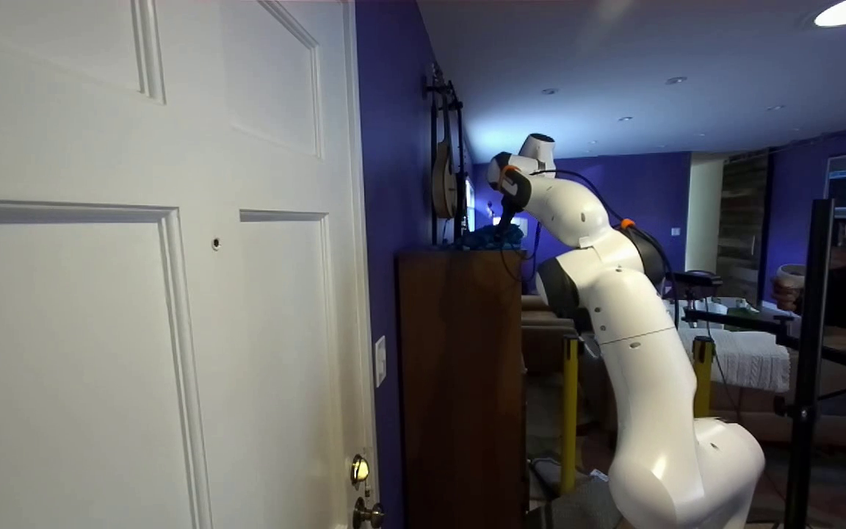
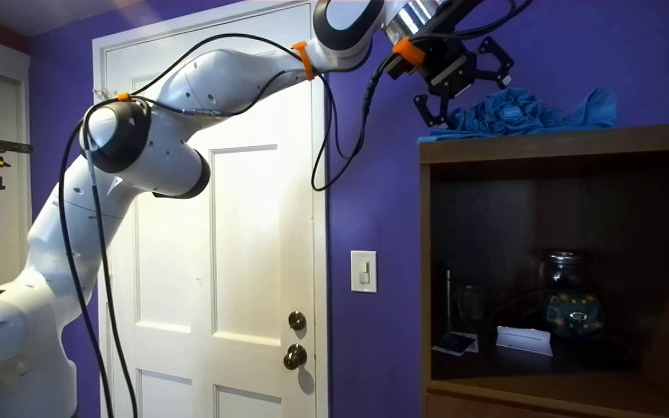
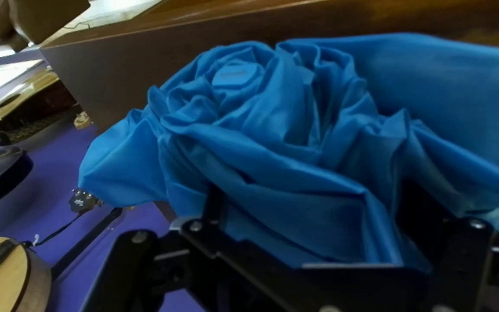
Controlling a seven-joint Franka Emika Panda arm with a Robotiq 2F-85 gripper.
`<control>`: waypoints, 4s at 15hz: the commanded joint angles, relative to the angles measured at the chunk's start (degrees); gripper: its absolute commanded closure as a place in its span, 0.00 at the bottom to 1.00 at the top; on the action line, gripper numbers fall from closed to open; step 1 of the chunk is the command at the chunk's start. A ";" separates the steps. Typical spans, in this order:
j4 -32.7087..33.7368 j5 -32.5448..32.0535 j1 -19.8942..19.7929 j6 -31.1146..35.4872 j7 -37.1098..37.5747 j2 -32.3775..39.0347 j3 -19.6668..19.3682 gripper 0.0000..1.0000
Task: Pick up the blue item and hand it on the middle of the door
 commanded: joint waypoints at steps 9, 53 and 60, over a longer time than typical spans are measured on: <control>11.38 -6.08 -10.65 -10.41 3.96 6.32 13.76 0.40; 22.23 -14.88 -21.44 -14.63 11.74 10.84 38.47 0.00; 21.45 -15.03 -21.04 -18.44 10.15 9.83 38.56 0.61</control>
